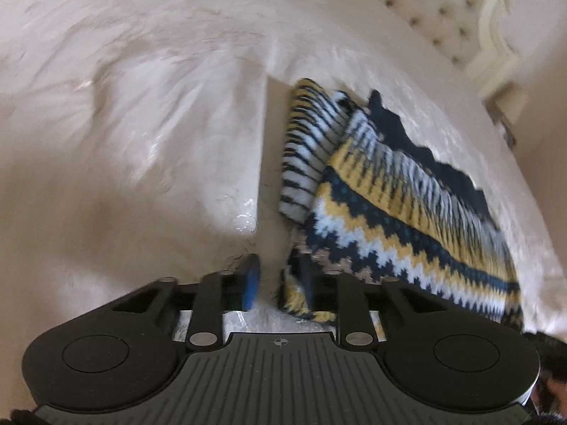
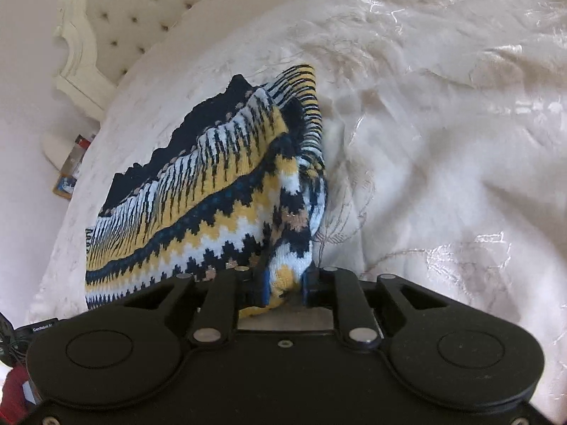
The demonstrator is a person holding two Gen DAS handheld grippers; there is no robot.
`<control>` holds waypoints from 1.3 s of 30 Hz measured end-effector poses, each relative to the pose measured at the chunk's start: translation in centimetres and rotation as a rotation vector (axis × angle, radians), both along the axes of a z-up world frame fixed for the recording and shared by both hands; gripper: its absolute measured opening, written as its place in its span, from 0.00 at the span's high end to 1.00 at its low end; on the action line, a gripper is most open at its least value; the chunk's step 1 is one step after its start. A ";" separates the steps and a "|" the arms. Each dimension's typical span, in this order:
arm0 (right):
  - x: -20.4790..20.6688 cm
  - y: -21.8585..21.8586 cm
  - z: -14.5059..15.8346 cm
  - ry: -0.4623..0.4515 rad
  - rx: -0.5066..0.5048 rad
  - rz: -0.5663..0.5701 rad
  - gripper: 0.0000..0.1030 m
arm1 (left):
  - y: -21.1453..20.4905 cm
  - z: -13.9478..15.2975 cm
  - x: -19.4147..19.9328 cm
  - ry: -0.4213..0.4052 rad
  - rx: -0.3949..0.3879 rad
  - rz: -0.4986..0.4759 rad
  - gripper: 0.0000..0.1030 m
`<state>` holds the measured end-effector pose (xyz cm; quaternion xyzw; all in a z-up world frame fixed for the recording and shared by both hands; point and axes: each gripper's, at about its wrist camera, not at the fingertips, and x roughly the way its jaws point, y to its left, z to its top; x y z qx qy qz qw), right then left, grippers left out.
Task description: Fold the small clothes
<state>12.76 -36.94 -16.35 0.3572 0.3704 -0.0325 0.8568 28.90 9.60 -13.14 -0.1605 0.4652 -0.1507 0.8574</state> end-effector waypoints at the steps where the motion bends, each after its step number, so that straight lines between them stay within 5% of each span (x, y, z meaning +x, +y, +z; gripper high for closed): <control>1: -0.1 0.1 0.0 -0.009 -0.002 0.005 0.71 | 0.2 -0.3 -0.2 -0.012 -0.016 0.008 0.74; 7: -1.2 0.1 -0.5 -0.056 0.025 0.017 0.56 | 0.0 -0.8 -1.6 -0.087 -0.044 0.009 0.59; 12: -1.7 0.7 -0.4 -0.101 0.026 0.043 0.42 | -1.6 -0.6 -2.4 -0.147 -0.016 -0.053 0.19; 17: -2.1 1.5 0.1 -0.126 0.003 0.067 0.29 | -3.2 -0.4 -3.2 -0.180 0.078 -0.095 0.06; 29: -3.8 2.0 0.7 -0.129 -0.125 0.126 0.01 | -4.0 3.4 -5.5 -0.140 0.146 -0.060 0.05; 34: -4.4 1.9 0.6 -0.112 -0.223 0.152 0.01 | -7.3 6.4 -4.9 -0.178 0.184 -0.130 0.05; 39: -4.3 1.4 -0.1 -0.121 -0.204 0.151 0.01 | -11.9 7.6 -3.1 -0.202 0.205 -0.195 0.05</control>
